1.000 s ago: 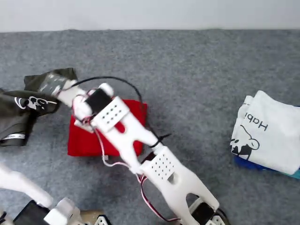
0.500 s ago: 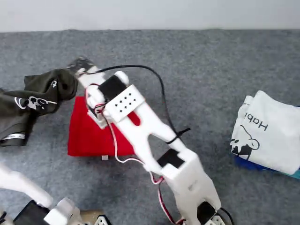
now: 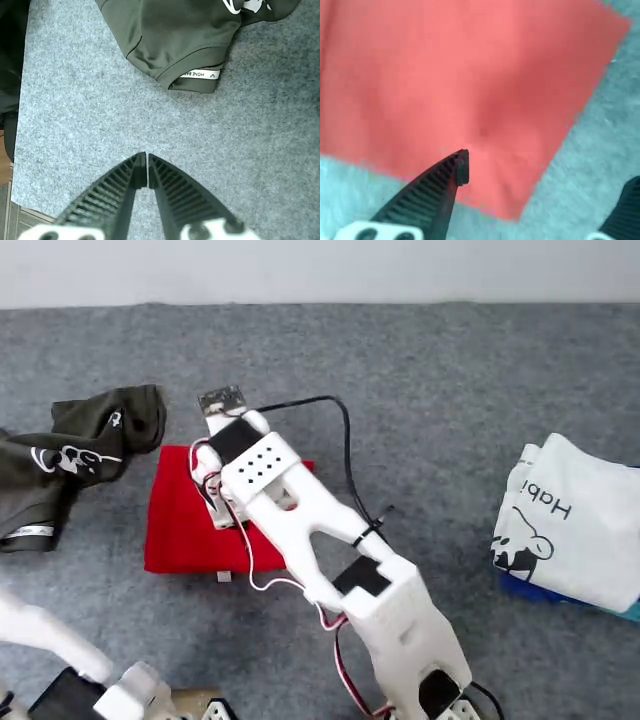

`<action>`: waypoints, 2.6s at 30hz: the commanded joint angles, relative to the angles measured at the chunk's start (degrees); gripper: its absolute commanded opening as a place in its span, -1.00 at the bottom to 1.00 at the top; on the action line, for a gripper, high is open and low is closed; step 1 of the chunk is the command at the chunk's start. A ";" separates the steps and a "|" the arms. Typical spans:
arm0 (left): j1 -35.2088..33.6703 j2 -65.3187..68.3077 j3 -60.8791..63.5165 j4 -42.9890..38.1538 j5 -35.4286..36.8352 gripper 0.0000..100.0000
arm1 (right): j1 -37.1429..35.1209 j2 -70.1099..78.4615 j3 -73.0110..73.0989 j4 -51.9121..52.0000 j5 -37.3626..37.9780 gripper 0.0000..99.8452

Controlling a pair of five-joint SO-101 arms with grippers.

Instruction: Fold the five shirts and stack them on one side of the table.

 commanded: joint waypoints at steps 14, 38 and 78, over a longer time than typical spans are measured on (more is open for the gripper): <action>0.35 -2.02 -0.22 0.88 0.70 -0.97 | 1.54 13.41 -0.26 -6.37 -3.69 -0.64; 0.35 -2.11 -0.22 0.88 0.70 -0.97 | 20.97 -8.04 14.07 7.87 29.89 -0.98; 3.69 -2.02 1.89 0.88 0.26 -0.97 | 36.88 -24.31 11.60 -2.77 43.87 -0.66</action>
